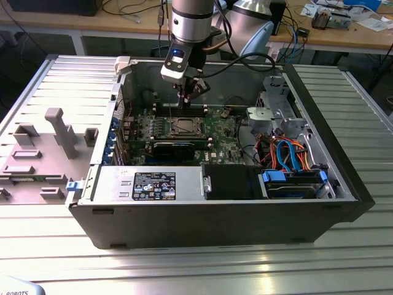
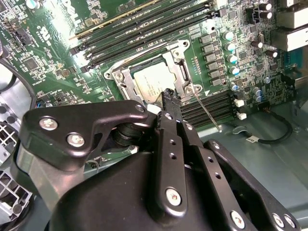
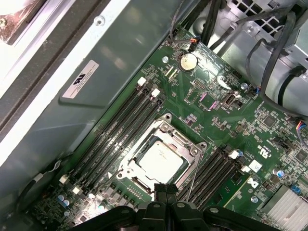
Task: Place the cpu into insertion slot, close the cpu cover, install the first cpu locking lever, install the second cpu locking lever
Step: 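Install the first cpu locking lever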
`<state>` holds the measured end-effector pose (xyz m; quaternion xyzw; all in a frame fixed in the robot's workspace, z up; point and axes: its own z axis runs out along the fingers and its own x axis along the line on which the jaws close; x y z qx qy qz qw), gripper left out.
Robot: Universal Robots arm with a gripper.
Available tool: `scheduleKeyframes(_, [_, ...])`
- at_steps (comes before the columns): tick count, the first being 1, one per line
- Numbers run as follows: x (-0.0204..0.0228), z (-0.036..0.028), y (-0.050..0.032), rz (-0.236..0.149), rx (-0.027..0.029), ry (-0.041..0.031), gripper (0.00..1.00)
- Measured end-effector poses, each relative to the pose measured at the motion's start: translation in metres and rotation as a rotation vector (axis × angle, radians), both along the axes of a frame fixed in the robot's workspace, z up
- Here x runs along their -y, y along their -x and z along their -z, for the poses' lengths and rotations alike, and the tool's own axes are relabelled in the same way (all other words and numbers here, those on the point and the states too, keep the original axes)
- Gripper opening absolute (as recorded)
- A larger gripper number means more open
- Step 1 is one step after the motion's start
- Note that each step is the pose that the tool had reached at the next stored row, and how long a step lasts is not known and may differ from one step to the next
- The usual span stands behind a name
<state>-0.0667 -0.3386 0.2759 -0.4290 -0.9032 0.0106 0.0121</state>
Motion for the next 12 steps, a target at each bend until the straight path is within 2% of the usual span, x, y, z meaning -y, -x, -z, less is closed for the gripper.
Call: scheduleKeyframes(12, [0.0000, 0.0000, 0.0000, -0.011, 0.0000, 0.0000, 0.11])
